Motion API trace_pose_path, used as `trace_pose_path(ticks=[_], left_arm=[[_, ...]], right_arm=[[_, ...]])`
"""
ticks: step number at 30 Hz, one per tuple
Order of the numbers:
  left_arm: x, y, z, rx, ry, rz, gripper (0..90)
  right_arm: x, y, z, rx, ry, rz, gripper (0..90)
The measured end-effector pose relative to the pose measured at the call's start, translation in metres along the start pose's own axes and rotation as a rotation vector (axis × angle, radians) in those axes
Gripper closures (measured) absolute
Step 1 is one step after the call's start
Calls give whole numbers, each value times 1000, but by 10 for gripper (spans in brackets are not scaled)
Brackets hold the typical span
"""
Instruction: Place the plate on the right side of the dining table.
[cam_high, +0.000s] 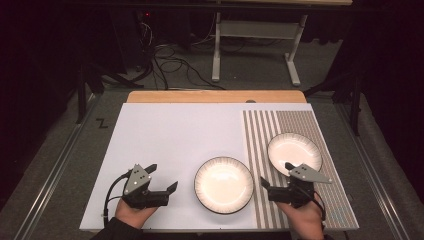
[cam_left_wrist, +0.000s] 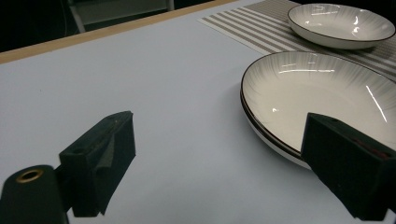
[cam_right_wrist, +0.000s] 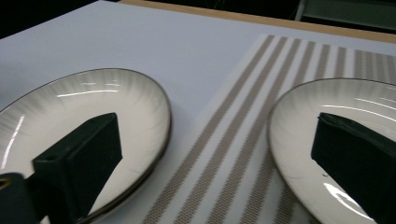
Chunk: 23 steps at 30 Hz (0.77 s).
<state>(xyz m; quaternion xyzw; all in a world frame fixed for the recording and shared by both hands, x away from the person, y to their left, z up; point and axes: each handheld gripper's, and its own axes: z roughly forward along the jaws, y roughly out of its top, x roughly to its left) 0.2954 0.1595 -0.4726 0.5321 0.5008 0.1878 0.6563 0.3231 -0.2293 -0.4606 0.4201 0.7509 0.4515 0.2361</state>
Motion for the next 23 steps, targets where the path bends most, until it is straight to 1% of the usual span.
trace_pose_path(ticks=[1,3,5,6,7,8,9,11,13,14,15,16,18,20,23], left_arm=[[-1,-1,0,4,0,5,91],[-4,-2,1,13,0,0,57],[-5,-4,2,24,-3,-1,26],[-5,-6,3,31,-4,7,14],[-6,-6,3,30,-2,3,6],[-6,-6,3,26,-3,3,3],[-6,-6,3,21,-3,7,3],[-7,-4,2,-1,-5,8,3],[-8,-4,1,-15,-7,10,3],[-8,-4,1,-15,-6,9,3],[-9,-4,2,-12,-6,4,3],[-9,-5,2,-6,-5,12,3],[-10,-6,3,-3,-5,1,3],[-9,-7,3,4,-3,10,3],[-8,-8,3,12,4,11,3]], right_arm=[[7,0,1,-4,5,-17,5],[19,0,2,-12,24,-38,5],[29,1,1,-22,46,-53,4],[33,1,-1,-24,52,-67,4],[35,1,-2,-37,57,-69,4],[36,1,-4,-46,73,-61,4],[38,1,-5,-52,73,-56,4],[37,0,-6,-62,75,-71,4],[34,-1,-7,-65,74,-67,4],[32,-1,-7,-61,74,-58,4],[30,-2,-7,-63,72,-64,4],[28,-2,-7,-60,73,-56,4],[25,-3,-8,-61,67,-55,4],[23,-2,-10,-66,65,-55,4],[22,-2,-12,-69,59,-54,4]])
